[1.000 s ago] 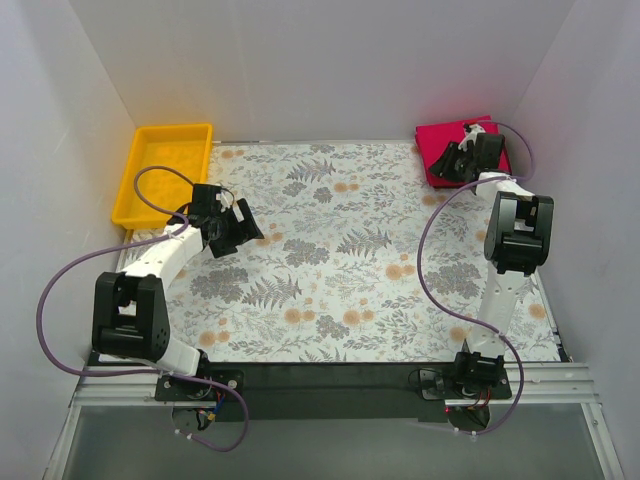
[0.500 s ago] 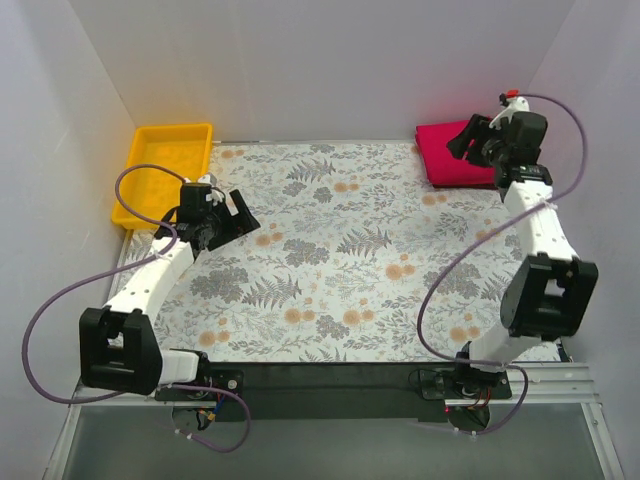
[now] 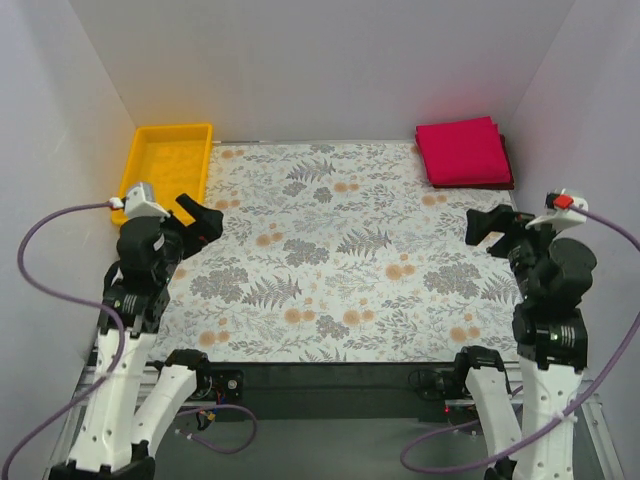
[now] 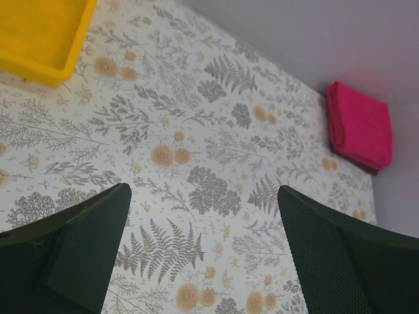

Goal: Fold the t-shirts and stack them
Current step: Reset both grippers

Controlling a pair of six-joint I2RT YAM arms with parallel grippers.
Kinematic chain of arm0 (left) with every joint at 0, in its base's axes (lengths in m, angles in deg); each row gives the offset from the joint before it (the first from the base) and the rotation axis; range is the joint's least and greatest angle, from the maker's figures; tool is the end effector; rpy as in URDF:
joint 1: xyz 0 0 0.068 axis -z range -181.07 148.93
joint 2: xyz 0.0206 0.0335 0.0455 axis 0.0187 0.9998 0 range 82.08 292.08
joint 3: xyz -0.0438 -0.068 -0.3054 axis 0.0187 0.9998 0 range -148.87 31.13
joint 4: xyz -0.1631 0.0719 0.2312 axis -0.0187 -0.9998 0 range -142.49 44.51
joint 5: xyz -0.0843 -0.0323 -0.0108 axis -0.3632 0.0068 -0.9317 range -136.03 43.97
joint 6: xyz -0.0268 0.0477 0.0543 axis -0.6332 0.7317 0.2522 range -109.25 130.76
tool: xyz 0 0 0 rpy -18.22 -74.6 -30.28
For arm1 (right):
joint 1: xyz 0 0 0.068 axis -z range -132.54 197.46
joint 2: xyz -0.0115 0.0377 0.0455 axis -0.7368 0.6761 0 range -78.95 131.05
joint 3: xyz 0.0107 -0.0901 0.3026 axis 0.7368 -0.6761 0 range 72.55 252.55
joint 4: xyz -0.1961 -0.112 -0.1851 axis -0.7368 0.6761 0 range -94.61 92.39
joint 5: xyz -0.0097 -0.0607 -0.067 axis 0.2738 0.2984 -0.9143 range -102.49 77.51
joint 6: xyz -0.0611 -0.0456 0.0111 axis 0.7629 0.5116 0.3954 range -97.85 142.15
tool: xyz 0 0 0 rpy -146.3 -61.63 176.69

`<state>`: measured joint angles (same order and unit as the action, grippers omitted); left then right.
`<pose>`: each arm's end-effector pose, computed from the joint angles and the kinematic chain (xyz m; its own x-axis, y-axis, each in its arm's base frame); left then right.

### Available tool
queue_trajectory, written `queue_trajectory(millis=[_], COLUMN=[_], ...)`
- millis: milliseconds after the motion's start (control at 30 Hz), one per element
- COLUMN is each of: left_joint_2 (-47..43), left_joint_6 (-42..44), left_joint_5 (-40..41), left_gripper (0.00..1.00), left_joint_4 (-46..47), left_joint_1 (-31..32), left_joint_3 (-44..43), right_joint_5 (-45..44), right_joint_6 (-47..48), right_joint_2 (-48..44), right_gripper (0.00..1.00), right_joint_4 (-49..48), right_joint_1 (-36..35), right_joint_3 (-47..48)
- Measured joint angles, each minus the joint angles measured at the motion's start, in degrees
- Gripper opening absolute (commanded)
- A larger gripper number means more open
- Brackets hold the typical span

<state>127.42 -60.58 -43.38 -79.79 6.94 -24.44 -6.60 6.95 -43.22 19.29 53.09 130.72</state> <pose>0.1914 -0.0238 0.3842 -0.2215 -0.9245 -0.3101 -0.3516 0.3723 -0.8589 0.1423 -0.0072 0.4513 -0.0257 0.2646 -0.9640 0.0025 0.9644 0.2646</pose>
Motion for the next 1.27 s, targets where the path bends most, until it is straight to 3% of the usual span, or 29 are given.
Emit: queue_trajectory(millis=[100,267,467,767,1267], left_joint_2=[-9.57,-20.92,-20.63,-20.39,-19.47], left_joint_6=[-1.86,-5.29,-8.39,-7.98,-6.16], left_joint_5=[1.66,5.31,7.28,6.80,2.99], left_gripper=[0.96,0.98,0.98,0.98,0.98], left_joint_4=[-2.60,-5.20,-8.09,-3.37,2.12], left_joint_1=[0.00,0.11,0.11,0.11,0.11], left_joint_3=[0.07,3.98,9.86,18.95,20.41], right_joint_5=[-3.58,-10.10,-15.32,-19.08,-19.26], right_joint_6=[-0.90,-1.14,-0.90,-0.90,-0.90], right_joint_2=[-9.22,-15.56,-22.32,-26.58,-26.58], right_gripper=[0.98,0.98,0.98,0.98,0.98], right_joint_4=[3.67,6.51,8.90,7.48,5.95], right_joint_1=[-3.50,-9.92,-12.87,-13.11,-13.31], right_joint_3=[-4.87,-11.78,-18.97,-25.24,-26.14])
